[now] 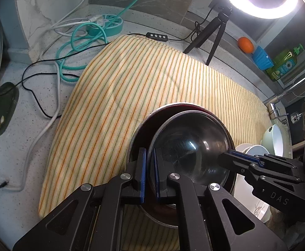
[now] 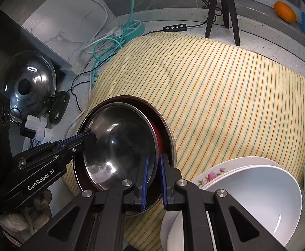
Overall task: Organize plates and bowls
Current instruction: 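Lower the red-bottomed bowl into the large steel bowl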
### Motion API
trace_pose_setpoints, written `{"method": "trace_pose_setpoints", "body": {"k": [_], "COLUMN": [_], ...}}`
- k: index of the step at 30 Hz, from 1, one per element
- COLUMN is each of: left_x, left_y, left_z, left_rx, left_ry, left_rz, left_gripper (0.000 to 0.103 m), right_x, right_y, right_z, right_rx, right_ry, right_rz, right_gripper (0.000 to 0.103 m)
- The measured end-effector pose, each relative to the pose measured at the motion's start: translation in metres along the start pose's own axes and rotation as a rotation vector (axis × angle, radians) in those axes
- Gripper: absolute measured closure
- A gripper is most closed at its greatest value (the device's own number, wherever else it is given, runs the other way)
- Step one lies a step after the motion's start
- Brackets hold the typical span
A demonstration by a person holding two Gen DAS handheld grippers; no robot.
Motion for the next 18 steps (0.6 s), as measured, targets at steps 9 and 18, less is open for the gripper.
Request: {"method": "trace_pose_setpoints", "body": {"k": [9,18], "left_x": [-0.001,0.002], "left_y": [-0.002,-0.003], "left_z": [-0.001,-0.004], "left_rx": [0.000,0.007], "left_ry": [-0.006,-0.006], "left_rz": [-0.002,0.001], "left_gripper": [0.096,0.096], "right_x": [-0.004,-0.008], "right_y": [0.000,-0.002], "right_z": [-0.003,-0.015], "right_rx": [0.006,0.035], "right_ry": [-0.023,-0.033], "right_rz": [-0.006,-0.021], "right_gripper": [0.080,0.069]}}
Point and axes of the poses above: each gripper's, at about its wrist camera, not at the fingertips, and z roughly the way its jaws point, x to its right, y to its underside, the point moved 6 cm from there along z, roughly the way its jaws point, and after that the axes turned 11 degrees about -z, right-handed, at the moved point
